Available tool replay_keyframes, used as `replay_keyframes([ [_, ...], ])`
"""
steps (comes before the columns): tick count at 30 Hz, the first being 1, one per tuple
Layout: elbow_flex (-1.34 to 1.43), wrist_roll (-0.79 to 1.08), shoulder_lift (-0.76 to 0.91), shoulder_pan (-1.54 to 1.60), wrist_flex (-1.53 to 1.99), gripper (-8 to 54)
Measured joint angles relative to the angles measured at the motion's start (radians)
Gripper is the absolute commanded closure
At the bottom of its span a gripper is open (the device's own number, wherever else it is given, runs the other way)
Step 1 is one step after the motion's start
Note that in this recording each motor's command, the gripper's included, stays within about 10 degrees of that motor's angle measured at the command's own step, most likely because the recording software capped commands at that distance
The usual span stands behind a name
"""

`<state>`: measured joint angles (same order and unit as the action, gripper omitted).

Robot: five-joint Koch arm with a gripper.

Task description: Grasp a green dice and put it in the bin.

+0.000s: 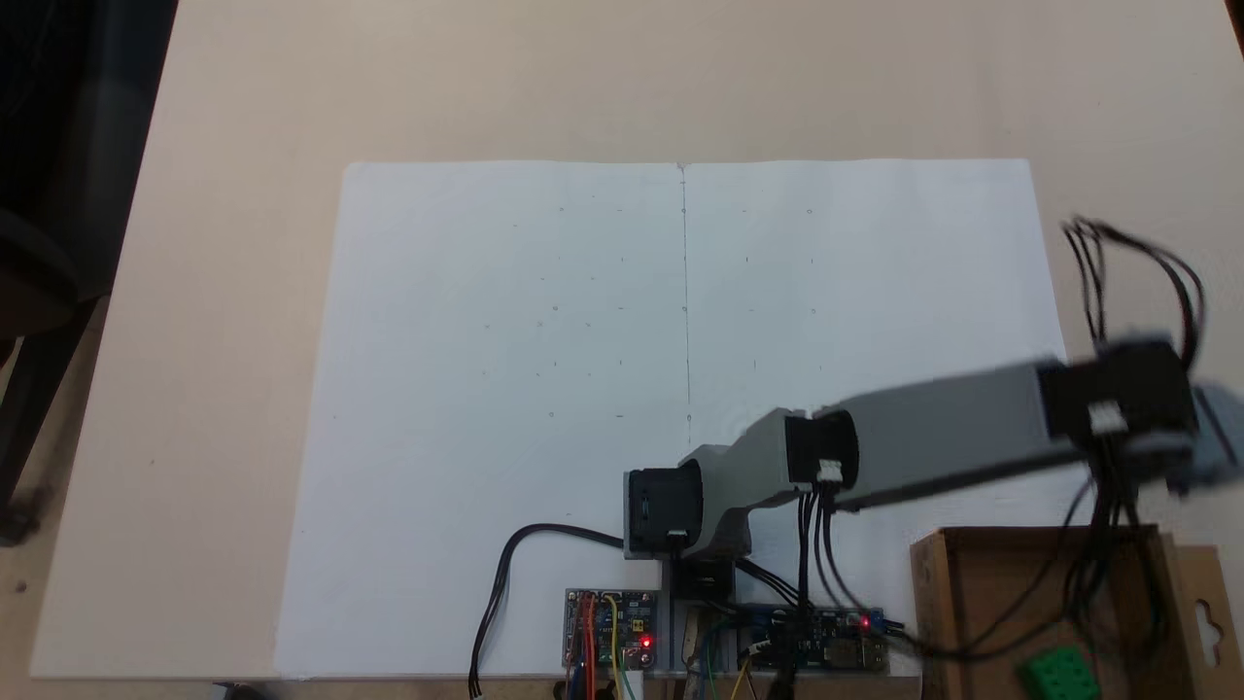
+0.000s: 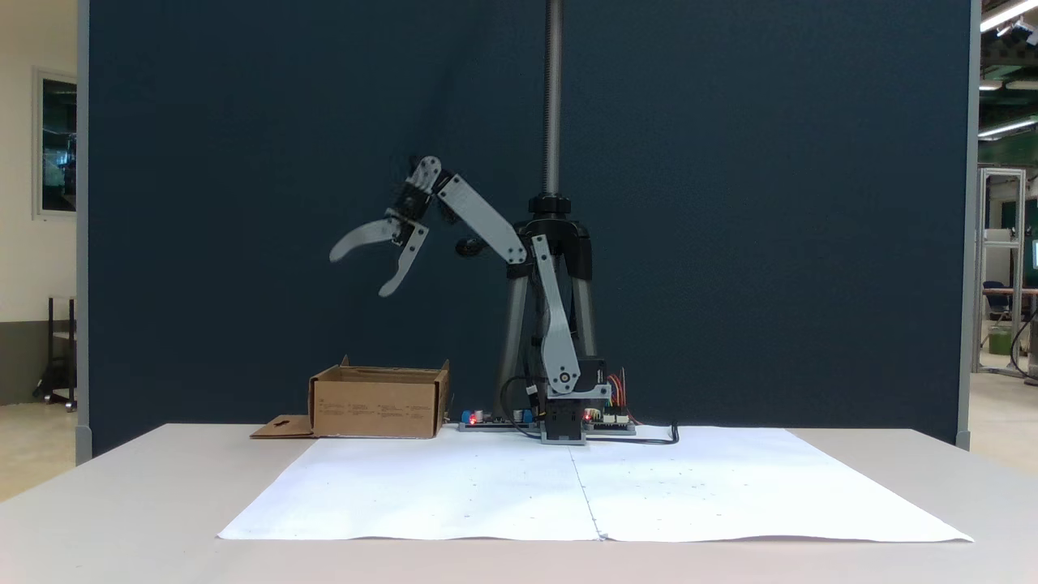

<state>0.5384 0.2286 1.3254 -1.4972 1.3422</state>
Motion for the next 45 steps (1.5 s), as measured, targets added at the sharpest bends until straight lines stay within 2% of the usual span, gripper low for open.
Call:
replay_keyframes([
  [7, 0.000, -0.006, 0.002, 0.416, -0.109, 0.6],
  [13, 0.146, -0.006, 0.002, 0.755, -0.216, 0.5],
  [18, 0.494, -0.006, 0.025, 1.014, -0.437, 0.4],
  [27, 1.124, -0.017, 0.305, 1.284, -0.815, 0.5],
  [45, 1.867, -0.026, 0.701, 1.436, -1.468, -0.1],
])
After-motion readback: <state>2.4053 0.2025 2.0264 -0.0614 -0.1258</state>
